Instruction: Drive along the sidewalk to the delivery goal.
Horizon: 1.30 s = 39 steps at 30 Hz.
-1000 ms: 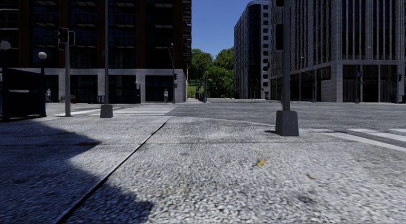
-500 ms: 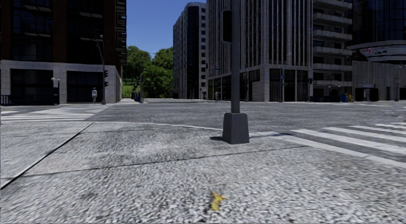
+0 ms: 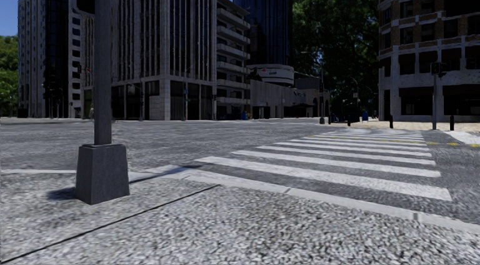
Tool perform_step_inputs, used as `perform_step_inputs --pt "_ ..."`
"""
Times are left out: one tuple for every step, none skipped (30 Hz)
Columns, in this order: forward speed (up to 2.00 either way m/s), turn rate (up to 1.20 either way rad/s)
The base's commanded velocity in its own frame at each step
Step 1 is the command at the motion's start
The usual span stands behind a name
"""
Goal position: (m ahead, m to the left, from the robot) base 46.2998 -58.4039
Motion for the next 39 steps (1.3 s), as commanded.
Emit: perform_step_inputs --pt "2.00 -0.53" --pt "2.00 -0.52" --pt "2.00 -0.39" --pt "2.00 -0.04" --pt "2.00 0.00" --pt "2.00 0.00" --pt "2.00 0.00" --pt "2.00 0.00" --pt "2.00 0.00" --pt "2.00 0.00" --pt "2.00 0.00" --pt "2.00 0.00" --pt "2.00 0.00" --pt "2.00 0.00" --pt "2.00 0.00" --pt "2.00 0.00" --pt "2.00 0.00" --pt "2.00 0.00" --pt "2.00 0.00" --pt "2.00 0.00" --pt "2.00 -0.07" --pt "2.00 -0.30" --pt "2.00 -0.57" --pt "2.00 -0.81" --pt "2.00 -0.94" --pt "2.00 -0.99" --pt "2.00 -0.99" --pt "2.00 -0.99" --pt "2.00 -1.00" --pt "2.00 -1.00" --pt "2.00 -0.91" --pt "2.00 -0.45" --pt "2.00 -0.34" --pt "2.00 -0.34" --pt "2.00 -0.19" --pt "2.00 -0.19" --pt "2.00 -0.07" --pt "2.00 -0.04" --pt "2.00 -0.03"
